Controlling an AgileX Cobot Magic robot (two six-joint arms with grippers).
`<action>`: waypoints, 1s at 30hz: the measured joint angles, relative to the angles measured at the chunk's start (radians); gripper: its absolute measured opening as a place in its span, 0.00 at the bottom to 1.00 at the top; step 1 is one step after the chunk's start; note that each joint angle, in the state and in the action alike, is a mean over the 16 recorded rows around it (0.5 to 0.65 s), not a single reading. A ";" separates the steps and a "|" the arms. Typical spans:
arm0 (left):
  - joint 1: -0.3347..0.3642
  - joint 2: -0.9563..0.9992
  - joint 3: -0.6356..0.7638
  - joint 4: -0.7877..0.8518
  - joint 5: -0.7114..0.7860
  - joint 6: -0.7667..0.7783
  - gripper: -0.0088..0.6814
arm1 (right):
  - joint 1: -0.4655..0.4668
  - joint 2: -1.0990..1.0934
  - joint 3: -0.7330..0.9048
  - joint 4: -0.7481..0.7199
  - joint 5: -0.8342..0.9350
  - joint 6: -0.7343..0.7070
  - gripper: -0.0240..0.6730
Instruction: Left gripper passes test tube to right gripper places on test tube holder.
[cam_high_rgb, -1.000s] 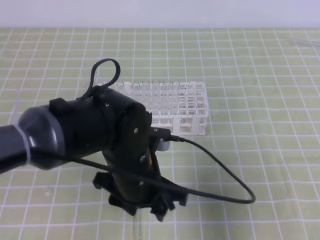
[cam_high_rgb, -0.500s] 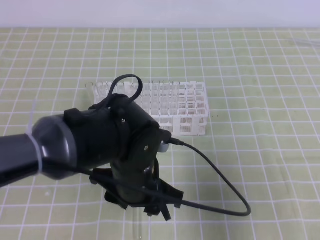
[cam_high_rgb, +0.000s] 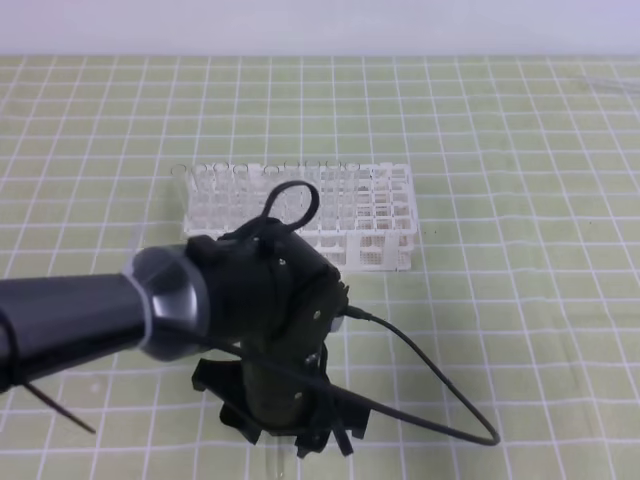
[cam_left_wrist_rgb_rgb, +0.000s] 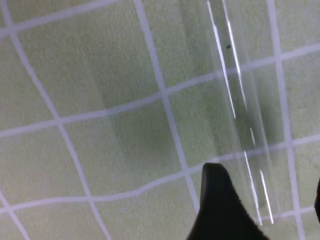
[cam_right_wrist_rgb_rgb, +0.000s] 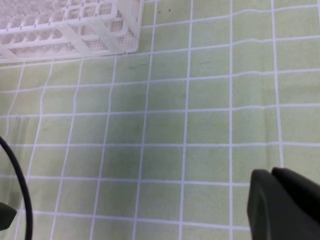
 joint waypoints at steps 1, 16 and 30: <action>0.000 0.007 0.000 0.000 -0.001 0.001 0.54 | 0.000 0.000 0.000 0.000 0.000 0.000 0.01; 0.000 0.067 0.002 -0.002 -0.025 0.016 0.49 | 0.000 0.000 0.000 0.001 0.000 0.000 0.01; 0.000 0.074 0.002 -0.003 -0.013 0.014 0.19 | 0.000 0.000 0.000 0.001 0.000 -0.001 0.01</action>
